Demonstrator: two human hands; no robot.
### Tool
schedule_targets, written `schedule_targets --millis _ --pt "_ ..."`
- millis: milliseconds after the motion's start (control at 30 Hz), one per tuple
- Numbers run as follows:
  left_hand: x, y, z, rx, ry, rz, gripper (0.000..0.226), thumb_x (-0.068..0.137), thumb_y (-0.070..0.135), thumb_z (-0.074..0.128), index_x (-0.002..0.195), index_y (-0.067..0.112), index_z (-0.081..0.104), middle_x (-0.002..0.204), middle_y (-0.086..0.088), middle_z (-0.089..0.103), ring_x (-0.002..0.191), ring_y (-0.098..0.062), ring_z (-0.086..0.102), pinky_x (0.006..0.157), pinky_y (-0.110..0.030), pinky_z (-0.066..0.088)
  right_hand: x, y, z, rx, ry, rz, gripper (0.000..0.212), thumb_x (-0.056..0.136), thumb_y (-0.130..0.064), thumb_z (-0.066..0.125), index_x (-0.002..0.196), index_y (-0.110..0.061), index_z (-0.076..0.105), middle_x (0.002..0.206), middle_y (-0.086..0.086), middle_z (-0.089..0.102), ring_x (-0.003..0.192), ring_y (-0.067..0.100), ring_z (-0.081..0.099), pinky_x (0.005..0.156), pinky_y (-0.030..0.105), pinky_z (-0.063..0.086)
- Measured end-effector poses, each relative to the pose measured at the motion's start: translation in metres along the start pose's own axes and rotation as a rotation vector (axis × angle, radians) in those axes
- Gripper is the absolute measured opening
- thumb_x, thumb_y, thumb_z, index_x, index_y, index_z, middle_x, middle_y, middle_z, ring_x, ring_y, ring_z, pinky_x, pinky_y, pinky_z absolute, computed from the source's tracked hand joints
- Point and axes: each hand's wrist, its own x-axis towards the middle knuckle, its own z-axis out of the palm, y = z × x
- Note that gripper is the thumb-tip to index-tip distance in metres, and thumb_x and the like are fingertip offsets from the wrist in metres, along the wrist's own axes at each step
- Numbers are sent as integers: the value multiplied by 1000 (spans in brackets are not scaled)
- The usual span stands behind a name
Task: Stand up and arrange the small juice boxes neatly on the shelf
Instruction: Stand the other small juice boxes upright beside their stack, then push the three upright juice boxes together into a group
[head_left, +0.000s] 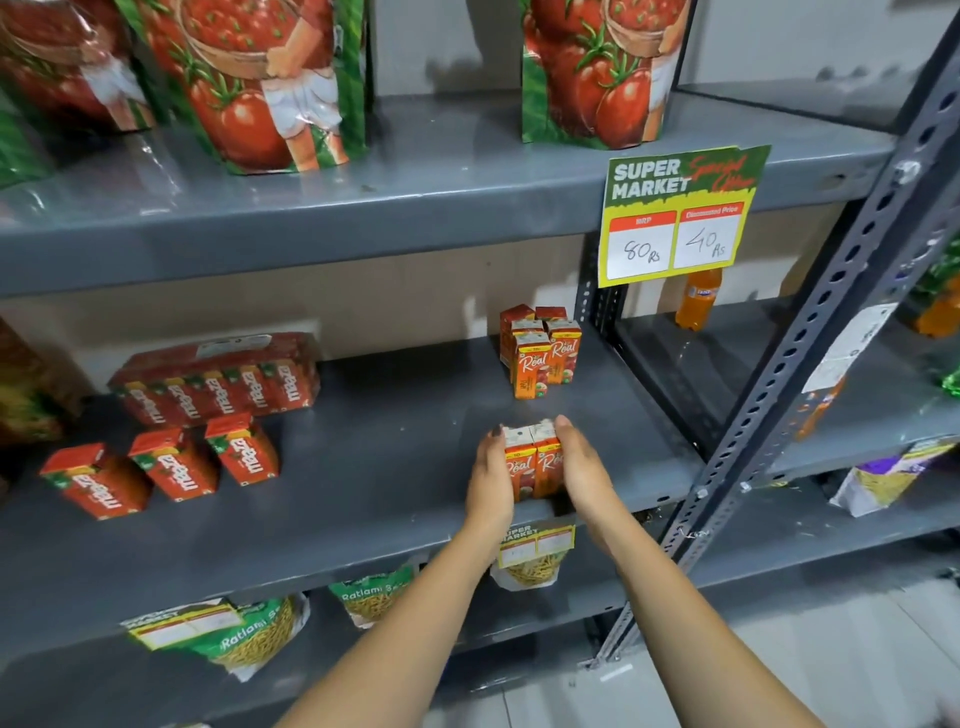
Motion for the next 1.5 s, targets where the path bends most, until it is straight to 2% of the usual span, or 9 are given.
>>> schedule_targets --millis 400,600,700,867,1033,1167,1300,1400,1500 --pt "-27 -21 -5 -47 -4 100 47 89 64 32 125 37 47 112 -5 65 100 -19 66 90 -44 55 -20 16 3 14 32 -9 51 93 -64 25 108 -26 57 103 4 68 95 15 66 80 32 51" --pt "-31 -25 -9 -54 136 142 86 62 96 24 134 50 33 139 0 50 124 -18 52 104 -48 44 -23 22 -9 25 77 -11 112 59 -98 20 151 -34 18 154 -4 36 138 13 38 116 43 28" --pt "-39 -21 -22 -50 196 228 89 62 94 24 140 50 26 152 12 32 137 -9 34 113 -42 33 -35 8 -19 100 366 -215 85 79 -71 25 151 -26 20 158 -1 25 140 7 28 119 33 19" --pt "-52 -5 -86 65 320 542 43 90 54 31 133 49 33 149 19 35 137 4 29 115 -24 26 -61 -28 -9 285 690 -696 34 86 -26 37 114 -11 46 110 6 53 109 18 49 99 35 39" --pt "-45 27 -226 137 782 813 43 90 28 43 133 26 44 138 23 41 133 -3 34 114 -36 22 -82 -50 108 100 441 -917 19 89 -14 43 105 -15 53 99 -8 59 96 -1 53 88 16 39" --pt "-18 49 -366 23 1158 664 50 86 21 50 134 5 45 137 -6 43 130 -23 36 110 -39 24 -47 -42 219 151 91 -521 32 80 -45 50 104 -26 58 101 -26 64 99 -5 58 96 25 46" --pt "21 57 -451 -204 759 285 54 96 38 46 145 19 34 153 -3 33 139 -18 33 115 -35 25 -1 -32 294 103 -232 -176 69 77 -66 43 137 -31 44 143 -8 46 135 12 41 116 44 30" --pt "43 48 -455 -176 485 156 58 84 67 49 128 31 58 137 0 56 124 -13 52 109 -39 36 7 -32 324 108 -365 -203 53 94 -59 32 133 -29 50 135 -8 57 128 9 51 107 36 38" --pt "41 48 -433 -149 413 120 45 93 56 41 112 24 66 107 -2 70 95 -13 64 78 -29 46 0 -31 350 115 -372 -200 47 101 -48 25 130 -26 54 123 -7 65 115 4 60 90 24 45"
